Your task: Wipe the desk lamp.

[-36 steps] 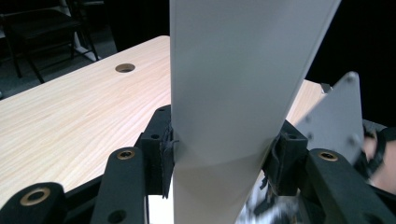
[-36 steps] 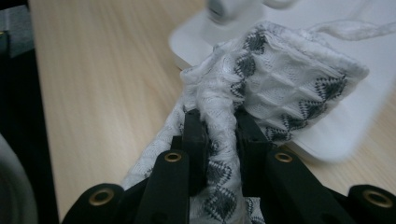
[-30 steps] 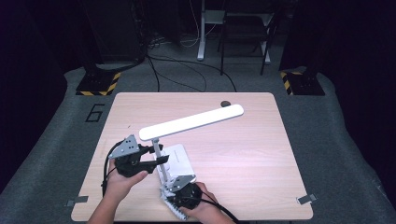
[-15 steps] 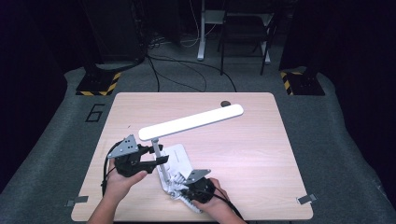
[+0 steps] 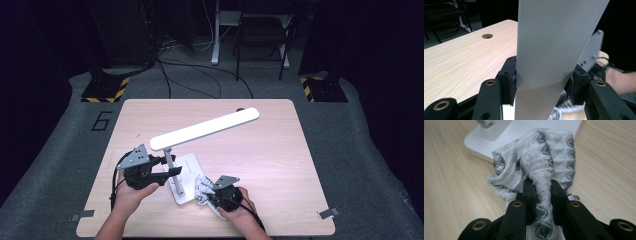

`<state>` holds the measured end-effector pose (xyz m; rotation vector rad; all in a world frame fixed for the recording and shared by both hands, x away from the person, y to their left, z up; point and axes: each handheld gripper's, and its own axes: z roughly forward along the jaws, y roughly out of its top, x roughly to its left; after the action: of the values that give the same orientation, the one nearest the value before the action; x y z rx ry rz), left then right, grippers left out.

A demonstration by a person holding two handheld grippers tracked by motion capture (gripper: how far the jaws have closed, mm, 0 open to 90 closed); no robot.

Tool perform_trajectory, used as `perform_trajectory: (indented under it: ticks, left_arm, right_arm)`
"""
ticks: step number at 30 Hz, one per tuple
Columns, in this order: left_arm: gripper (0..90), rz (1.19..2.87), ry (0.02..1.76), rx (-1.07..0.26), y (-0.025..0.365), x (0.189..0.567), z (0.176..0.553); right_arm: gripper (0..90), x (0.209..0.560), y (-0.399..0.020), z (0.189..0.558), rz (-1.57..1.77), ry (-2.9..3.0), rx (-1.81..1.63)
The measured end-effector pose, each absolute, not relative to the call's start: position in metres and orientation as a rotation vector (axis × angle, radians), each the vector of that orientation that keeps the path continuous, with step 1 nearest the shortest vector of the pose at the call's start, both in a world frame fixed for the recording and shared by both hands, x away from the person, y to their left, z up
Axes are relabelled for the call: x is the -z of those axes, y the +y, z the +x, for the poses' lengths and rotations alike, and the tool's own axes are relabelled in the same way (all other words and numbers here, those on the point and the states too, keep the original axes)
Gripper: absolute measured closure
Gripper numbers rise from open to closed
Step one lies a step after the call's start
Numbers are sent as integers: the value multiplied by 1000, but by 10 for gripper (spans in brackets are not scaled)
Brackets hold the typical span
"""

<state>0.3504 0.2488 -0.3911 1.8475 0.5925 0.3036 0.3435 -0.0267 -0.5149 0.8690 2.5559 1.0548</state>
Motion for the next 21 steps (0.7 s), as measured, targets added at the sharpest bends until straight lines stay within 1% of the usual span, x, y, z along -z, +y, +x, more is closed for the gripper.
perform_trajectory:
  ticks: [8,11,14,17,21]
  left_arm:
    - [507,1856,593,-304,247,390,349]
    - [505,1854,590,-303,247,391,349]
    - [506,1848,591,-298,249,391,350]
    - [507,1842,601,-292,250,392,351]
    - [507,1849,611,-297,249,391,350]
  right_arm:
    - [779,515,20,327,682,2657,-1130]
    - [778,517,29,327,676,2680,-1183]
    - [779,516,28,328,644,2682,-1149]
    - [780,513,13,334,638,2672,-1092]
    - [781,515,-18,349,832,2630,-1115]
